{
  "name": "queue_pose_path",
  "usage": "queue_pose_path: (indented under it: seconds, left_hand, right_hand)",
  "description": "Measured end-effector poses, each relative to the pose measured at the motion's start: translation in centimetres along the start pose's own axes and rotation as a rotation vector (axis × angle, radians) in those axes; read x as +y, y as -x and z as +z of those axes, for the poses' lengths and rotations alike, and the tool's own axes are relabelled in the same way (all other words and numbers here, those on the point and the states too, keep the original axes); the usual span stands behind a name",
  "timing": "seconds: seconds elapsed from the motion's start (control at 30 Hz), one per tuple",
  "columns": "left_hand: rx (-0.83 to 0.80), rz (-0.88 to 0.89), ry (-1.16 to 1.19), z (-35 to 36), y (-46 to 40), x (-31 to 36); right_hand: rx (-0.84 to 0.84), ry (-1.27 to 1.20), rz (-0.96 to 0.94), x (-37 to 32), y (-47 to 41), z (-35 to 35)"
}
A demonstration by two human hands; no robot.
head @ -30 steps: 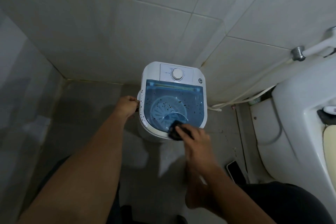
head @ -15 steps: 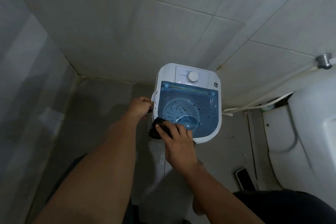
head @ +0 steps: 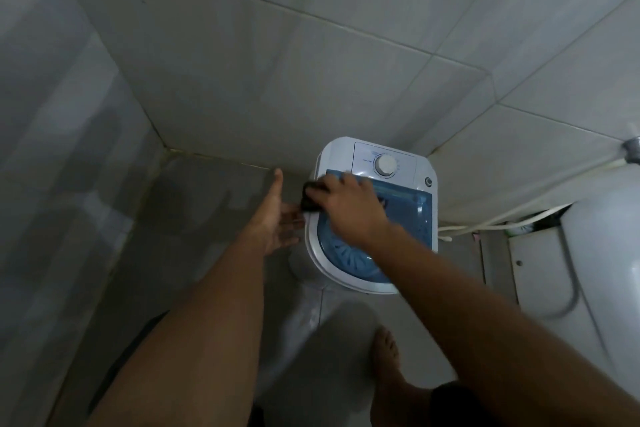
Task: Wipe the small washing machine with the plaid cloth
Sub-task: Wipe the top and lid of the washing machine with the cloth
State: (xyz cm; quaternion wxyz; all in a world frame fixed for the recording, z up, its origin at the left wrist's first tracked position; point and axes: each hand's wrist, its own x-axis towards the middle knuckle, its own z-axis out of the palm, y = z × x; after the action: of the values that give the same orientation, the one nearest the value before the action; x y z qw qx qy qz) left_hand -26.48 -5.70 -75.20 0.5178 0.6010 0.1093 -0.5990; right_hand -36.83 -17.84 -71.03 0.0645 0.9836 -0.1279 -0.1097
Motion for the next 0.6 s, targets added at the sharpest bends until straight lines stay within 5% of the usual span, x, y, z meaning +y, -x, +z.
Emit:
queue_pose_path:
  seconds: [0.23,0.43,0.53,0.6]
  left_hand:
    - [0.047,0.003,-0.041,0.4,0.0,0.2]
    - [0.024,-0.004,-0.012,0.1,-0.3,0.2]
    - [0.009,-0.001,-0.011,0.4,0.3,0.5]
    - [0.016,0.010,-0.021,0.5,0.5,0.5]
  right_hand:
    - [-0.053,-0.048,0.247,4.7,-8.6,-1.8]
    - [0.070,-0.140,-0.128,0.5,2.0,2.1]
    - [-0.040,-0.217,-0.408,1.4,4.2,1.6]
    - [-0.065,-0.250,-0.416,3.6,0.6,-0.3]
